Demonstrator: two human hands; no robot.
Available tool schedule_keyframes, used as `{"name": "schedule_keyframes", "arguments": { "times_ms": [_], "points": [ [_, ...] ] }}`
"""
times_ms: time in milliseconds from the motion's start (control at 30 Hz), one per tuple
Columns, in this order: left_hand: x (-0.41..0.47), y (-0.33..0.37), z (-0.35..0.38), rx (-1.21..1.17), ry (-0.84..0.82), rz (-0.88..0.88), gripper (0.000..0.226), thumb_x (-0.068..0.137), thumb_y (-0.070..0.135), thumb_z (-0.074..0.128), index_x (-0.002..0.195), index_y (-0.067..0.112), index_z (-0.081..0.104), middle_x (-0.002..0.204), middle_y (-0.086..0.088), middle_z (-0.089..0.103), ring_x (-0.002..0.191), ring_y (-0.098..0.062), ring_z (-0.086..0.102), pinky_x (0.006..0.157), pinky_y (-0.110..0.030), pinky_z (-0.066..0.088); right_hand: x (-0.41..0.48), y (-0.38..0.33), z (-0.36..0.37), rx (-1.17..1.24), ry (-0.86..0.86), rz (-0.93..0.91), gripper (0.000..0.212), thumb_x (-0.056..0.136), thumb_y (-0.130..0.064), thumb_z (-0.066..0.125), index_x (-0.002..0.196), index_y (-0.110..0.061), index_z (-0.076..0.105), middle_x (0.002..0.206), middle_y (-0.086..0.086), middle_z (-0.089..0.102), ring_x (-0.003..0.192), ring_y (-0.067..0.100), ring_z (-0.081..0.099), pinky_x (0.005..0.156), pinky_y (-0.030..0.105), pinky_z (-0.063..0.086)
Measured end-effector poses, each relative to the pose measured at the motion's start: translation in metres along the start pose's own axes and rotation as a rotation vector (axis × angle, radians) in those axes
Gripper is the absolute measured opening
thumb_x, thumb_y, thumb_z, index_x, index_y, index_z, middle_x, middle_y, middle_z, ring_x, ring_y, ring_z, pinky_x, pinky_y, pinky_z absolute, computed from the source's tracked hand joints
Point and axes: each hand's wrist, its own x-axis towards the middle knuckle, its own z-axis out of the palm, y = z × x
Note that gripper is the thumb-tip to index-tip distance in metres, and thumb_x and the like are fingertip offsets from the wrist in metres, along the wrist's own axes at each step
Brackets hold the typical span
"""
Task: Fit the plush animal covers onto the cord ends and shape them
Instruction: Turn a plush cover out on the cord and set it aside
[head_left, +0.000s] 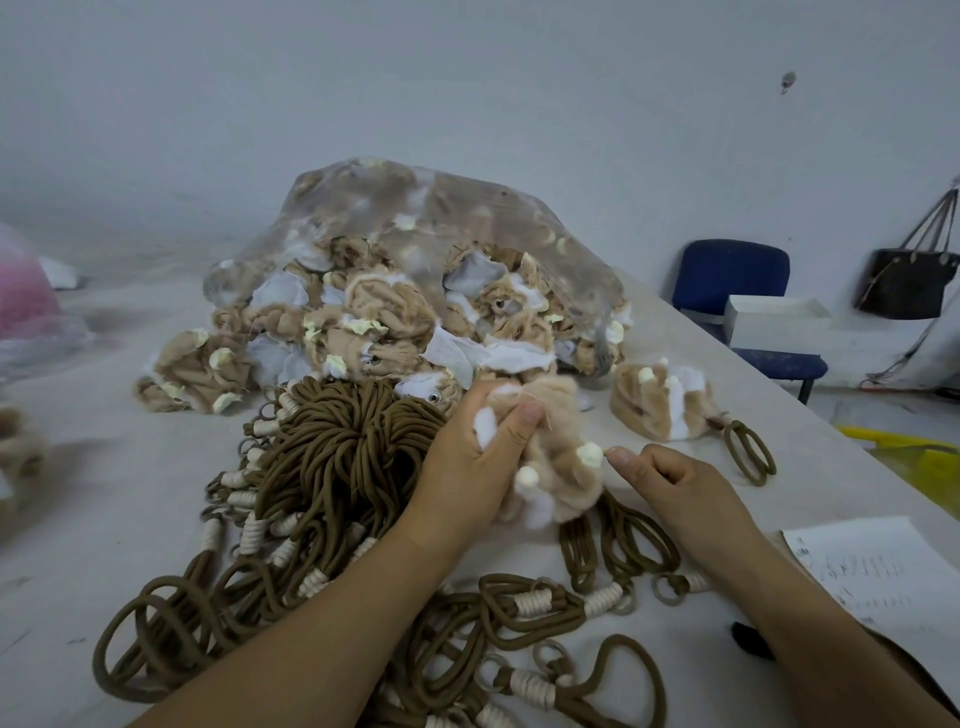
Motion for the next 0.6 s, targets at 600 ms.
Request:
{"name": "schedule_keyframes", "arguments": {
  "times_ms": [600],
  "points": [
    [0.0045, 0.0, -0.0042, 0.907, 0.015, 0.269, 0.048, 0.092, 0.049, 0.053, 0.127, 0.018, 0.057, 0.12, 0.004, 0.061, 0.118, -0.014, 0.048, 0.108, -0.029, 0.023, 0.0042, -0.005, 0.0059, -0.402, 0.178, -0.355, 0.044, 0.088, -0.054, 0.037, 0.069, -0.02, 0.056, 0.064, -0.009, 0.048, 0.062, 0.011, 0.046, 0.066, 0.041, 0.042]
  ]
}}
